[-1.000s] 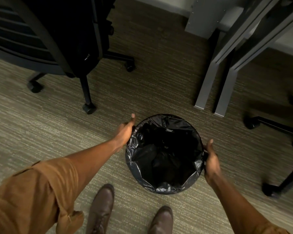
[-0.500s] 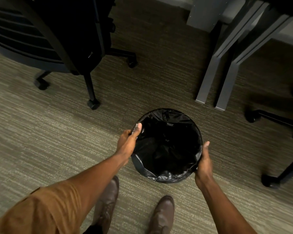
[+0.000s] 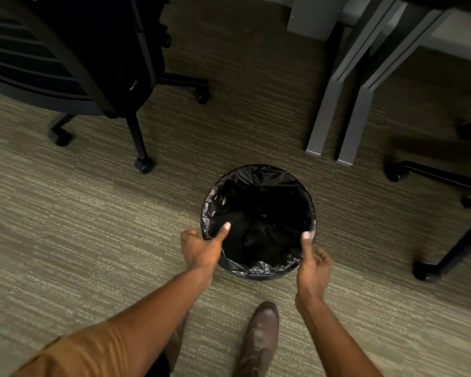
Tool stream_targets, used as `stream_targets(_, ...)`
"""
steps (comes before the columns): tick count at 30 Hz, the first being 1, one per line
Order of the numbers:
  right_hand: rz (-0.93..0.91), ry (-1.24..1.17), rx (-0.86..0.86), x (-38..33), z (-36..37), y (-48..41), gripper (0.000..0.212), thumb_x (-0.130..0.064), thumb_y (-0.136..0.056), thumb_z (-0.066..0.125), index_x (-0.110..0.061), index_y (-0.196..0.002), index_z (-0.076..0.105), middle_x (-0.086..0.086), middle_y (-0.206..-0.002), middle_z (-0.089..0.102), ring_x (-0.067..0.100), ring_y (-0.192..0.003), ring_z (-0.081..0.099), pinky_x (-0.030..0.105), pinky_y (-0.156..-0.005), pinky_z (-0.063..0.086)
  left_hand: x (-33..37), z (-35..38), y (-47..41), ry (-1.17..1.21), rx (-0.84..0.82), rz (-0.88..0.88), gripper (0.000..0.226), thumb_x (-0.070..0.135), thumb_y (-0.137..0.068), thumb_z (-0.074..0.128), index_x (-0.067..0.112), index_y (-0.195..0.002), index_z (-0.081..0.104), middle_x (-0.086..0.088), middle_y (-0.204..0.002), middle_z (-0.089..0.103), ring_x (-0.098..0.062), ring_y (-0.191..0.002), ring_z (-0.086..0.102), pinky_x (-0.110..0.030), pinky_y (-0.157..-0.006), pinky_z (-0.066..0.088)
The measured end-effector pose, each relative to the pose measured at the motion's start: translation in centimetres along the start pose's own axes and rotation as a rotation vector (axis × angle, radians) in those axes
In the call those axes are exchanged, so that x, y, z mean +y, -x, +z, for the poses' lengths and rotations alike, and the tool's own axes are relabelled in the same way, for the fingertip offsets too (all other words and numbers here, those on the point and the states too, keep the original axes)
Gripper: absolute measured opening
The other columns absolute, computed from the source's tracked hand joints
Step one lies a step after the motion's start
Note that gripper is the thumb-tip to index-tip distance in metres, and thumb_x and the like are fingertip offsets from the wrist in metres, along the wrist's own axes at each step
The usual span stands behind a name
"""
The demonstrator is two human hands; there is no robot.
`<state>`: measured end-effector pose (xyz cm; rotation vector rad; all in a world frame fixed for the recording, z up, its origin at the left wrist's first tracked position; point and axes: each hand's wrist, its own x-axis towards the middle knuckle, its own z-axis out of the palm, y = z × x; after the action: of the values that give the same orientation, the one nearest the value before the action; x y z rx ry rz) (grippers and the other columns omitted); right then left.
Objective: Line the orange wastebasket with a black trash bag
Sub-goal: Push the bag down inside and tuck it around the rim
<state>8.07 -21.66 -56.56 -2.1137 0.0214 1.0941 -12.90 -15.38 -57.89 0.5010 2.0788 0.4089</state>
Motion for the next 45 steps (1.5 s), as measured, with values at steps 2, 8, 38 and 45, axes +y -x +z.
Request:
stream_targets(2, 0.055, 0.018, 0.03, 0.9, 0.8, 1.5, 0.091, -0.066, -0.078, 0.086, -0.017, -0.144, 0.046, 0.013, -0.139, 0.061, 0.033, -0.124, 0.06, 0.043, -0.103, 0.047, -0.7, 1.0, 1.3, 0.028, 0.043, -0.019, 0.088, 0.049, -0.074, 0.098, 0.006, -0.132, 0.048, -0.02, -0.132, 0.064, -0.039, -0.116, 0.067, -0.053, -0.104, 0.059)
stream_targets(8, 0.226, -0.16, 0.001, 2.3, 3.4, 2.1, 0.104, -0.033, -0.065, 0.103, -0.022, -0.147, 0.041, 0.013, -0.132, 0.07, 0.035, -0.121, 0.069, 0.054, -0.113, 0.054, -1.4, 3.1, 2.6, 0.169, 0.021, -0.11, 0.056, 0.02, -0.088, 0.092, 0.005, -0.127, 0.055, -0.02, -0.12, 0.077, -0.039, -0.109, 0.075, -0.047, -0.102, 0.063)
stream_targets(38, 0.424, -0.324, -0.075, 4.5, 5.3, 4.2, 0.062, -0.002, -0.082, 0.089, 0.0, -0.136, 0.059, 0.021, -0.124, 0.075, 0.044, -0.107, 0.076, 0.048, -0.077, 0.069, -2.9, 2.8, 3.8, 0.334, -0.283, -0.406, 0.056, 0.04, -0.095, 0.083, 0.003, -0.135, 0.068, -0.015, -0.121, 0.076, -0.03, -0.099, 0.076, -0.036, -0.071, 0.068)
stream_targets(45, 0.433, -0.366, -0.102, 4.7, 4.4, 0.7, 0.055, 0.011, -0.076, 0.084, -0.002, -0.127, 0.068, 0.018, -0.112, 0.082, 0.04, -0.095, 0.082, 0.057, -0.083, 0.068, -1.3, 1.0, -0.2, 0.336, -0.449, -0.484, 0.04, 0.033, -0.105, 0.071, 0.008, -0.136, 0.069, -0.019, -0.132, 0.078, -0.037, -0.123, 0.074, -0.051, -0.102, 0.06)
